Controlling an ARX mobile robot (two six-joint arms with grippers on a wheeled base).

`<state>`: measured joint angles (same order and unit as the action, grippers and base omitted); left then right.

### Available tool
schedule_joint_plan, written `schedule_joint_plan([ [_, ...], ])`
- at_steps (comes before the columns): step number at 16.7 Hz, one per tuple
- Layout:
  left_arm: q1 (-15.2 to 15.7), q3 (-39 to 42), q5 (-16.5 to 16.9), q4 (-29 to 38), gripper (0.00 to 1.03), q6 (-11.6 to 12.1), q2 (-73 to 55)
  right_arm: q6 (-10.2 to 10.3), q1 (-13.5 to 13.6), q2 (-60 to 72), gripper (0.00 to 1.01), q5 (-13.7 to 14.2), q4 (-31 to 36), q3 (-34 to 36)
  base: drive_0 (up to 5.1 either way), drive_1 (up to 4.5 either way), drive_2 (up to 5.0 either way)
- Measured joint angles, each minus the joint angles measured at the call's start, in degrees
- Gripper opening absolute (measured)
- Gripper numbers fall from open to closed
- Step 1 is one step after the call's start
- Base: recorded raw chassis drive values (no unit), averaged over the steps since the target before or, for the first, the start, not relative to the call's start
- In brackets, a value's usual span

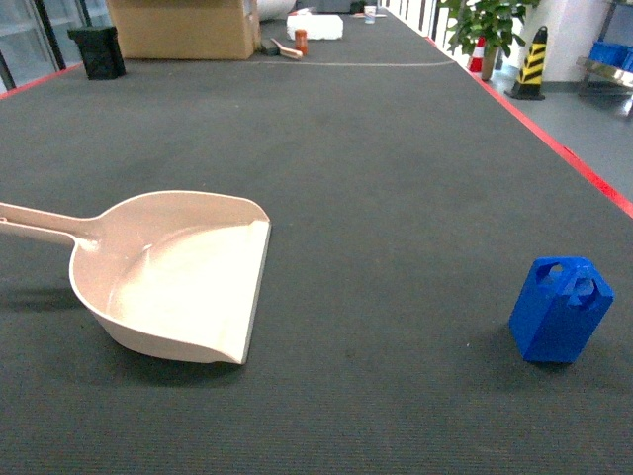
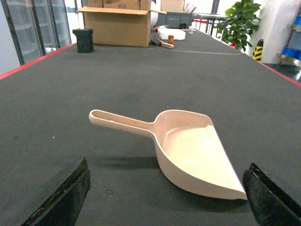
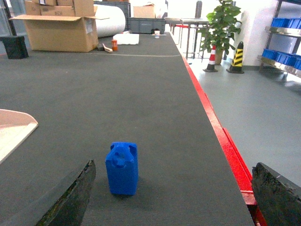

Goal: Place part in tray to right shelf

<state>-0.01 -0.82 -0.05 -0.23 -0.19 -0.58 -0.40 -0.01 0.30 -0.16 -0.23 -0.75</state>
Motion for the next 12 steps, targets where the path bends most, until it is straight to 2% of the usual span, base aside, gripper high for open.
schedule_joint_plan([
  [12,0.0,0.0,0.0,0.0,0.98,0.0,0.0,0.0,0.0,0.0,0.98,0.0,0.0,0.0,0.0,0.0,0.0],
])
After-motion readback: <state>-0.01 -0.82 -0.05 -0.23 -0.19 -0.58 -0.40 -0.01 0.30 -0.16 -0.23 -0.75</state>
